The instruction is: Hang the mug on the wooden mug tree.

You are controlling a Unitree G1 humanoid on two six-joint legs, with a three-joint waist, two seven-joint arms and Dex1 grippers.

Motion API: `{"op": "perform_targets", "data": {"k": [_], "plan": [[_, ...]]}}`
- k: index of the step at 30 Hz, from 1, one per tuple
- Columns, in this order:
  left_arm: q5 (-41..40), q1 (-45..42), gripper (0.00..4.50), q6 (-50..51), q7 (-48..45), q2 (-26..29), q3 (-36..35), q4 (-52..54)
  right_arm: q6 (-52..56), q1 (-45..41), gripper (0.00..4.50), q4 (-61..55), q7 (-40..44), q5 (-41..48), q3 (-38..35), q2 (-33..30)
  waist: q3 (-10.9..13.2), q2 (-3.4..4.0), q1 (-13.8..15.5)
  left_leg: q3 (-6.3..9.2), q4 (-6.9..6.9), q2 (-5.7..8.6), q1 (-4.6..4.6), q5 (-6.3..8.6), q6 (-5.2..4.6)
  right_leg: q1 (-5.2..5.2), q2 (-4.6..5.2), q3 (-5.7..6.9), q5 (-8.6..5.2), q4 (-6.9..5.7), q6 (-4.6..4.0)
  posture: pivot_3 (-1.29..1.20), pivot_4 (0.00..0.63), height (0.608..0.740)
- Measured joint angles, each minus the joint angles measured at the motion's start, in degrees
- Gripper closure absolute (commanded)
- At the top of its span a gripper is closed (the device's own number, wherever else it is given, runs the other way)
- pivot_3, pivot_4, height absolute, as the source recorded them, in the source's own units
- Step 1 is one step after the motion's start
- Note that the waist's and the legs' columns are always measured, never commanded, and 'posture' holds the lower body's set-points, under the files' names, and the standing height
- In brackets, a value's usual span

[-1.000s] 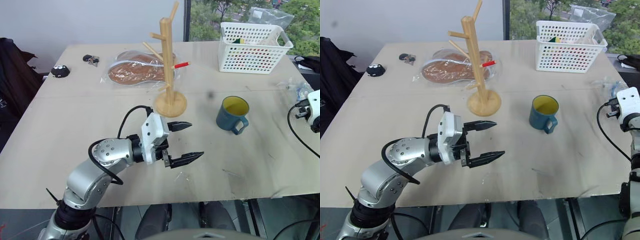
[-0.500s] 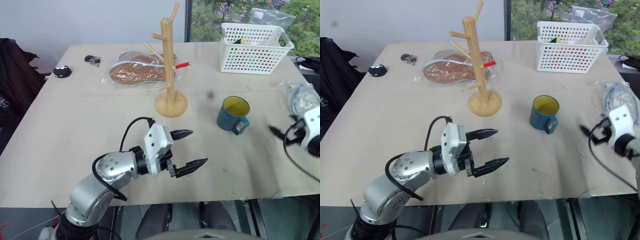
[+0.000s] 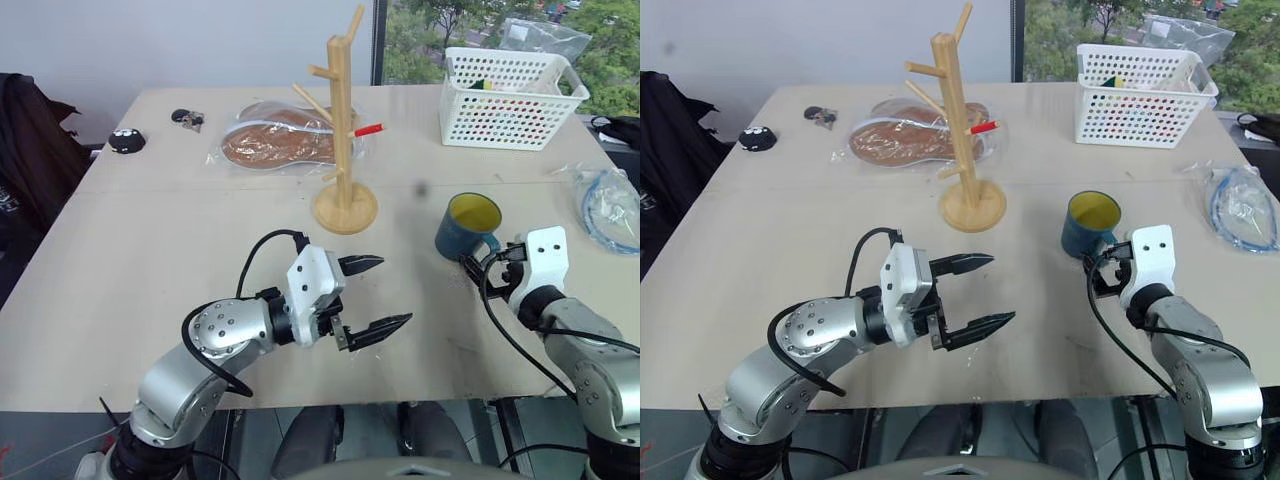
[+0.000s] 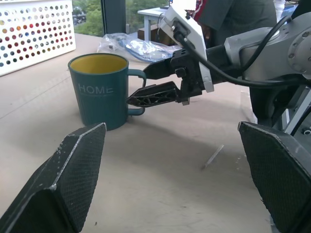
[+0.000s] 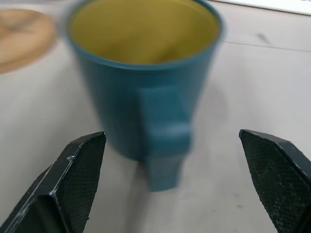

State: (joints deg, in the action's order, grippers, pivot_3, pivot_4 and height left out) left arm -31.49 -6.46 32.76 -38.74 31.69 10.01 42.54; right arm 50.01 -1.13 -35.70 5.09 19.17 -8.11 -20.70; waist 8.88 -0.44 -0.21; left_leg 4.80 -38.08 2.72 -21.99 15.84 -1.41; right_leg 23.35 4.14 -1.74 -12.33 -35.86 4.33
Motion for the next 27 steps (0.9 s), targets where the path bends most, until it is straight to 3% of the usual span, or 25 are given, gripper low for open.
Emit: {"op": "perform_targets", "data": {"k": [16,19,21,22,24,25,27], "plan": [[0.5,0.1,0.00,0.7,1.0,0.6,0.2,0.9,-4.5,0.0,0.06,4.4,-1.0,-5.5,2.1,3.1,0.0,0.02,-0.5,-0.02,0.03,-0.02,0.01,0.00,-0.01,0.02,-0.03,-0.01,0.01,-0.05,0.00,0.00,0.150,0.740],[0.6,0.1,0.00,0.7,1.2,0.6,0.7,0.9,-5.3,0.0,0.73,4.9,-0.6,-5.8,2.1,3.4,0.0,0.02,-0.5,-0.02,0.03,-0.02,0.02,0.00,-0.01,0.02,-0.03,-0.01,0.01,-0.05,0.00,0.00,0.150,0.740],[0.6,0.0,0.00,0.9,1.4,0.6,0.9,0.9,-5.9,-0.2,1.55,5.9,-0.5,-6.0,2.1,3.8,0.0,0.02,-0.5,-0.03,0.03,-0.02,0.02,0.01,-0.02,0.02,-0.03,-0.01,0.01,-0.06,0.00,0.00,0.150,0.740],[0.6,-0.1,0.00,1.2,1.7,0.6,0.9,1.2,-6.8,-0.3,2.18,7.2,-0.4,-6.4,2.4,4.0,0.0,0.02,-0.5,-0.03,0.02,-0.02,0.02,0.00,-0.01,0.02,-0.03,-0.01,0.01,-0.06,0.00,0.00,0.150,0.740],[0.5,-0.2,0.00,1.4,1.9,0.6,0.9,1.6,-7.4,-0.4,2.60,8.1,-0.4,-6.7,2.6,4.3,0.0,0.02,-0.5,-0.03,0.03,-0.02,0.02,0.00,-0.01,0.02,-0.03,-0.01,0.01,-0.06,0.00,0.00,0.150,0.740],[0.4,-0.2,0.00,1.8,2.3,0.5,0.8,2.0,-8.0,-0.6,3.31,8.9,-0.2,-6.9,2.7,4.3,0.0,0.02,-0.5,-0.03,0.03,-0.02,0.02,0.00,-0.01,0.02,-0.03,-0.01,0.01,-0.06,0.00,0.00,0.150,0.740],[0.1,-0.3,0.00,2.2,2.9,0.5,0.7,2.2,-8.6,-1.5,4.07,10.2,0.0,-7.3,2.6,4.3,0.0,0.02,-0.5,-0.04,0.02,-0.02,0.02,0.00,-0.01,0.02,-0.02,-0.02,0.01,-0.06,0.00,0.00,0.150,0.740]]}}
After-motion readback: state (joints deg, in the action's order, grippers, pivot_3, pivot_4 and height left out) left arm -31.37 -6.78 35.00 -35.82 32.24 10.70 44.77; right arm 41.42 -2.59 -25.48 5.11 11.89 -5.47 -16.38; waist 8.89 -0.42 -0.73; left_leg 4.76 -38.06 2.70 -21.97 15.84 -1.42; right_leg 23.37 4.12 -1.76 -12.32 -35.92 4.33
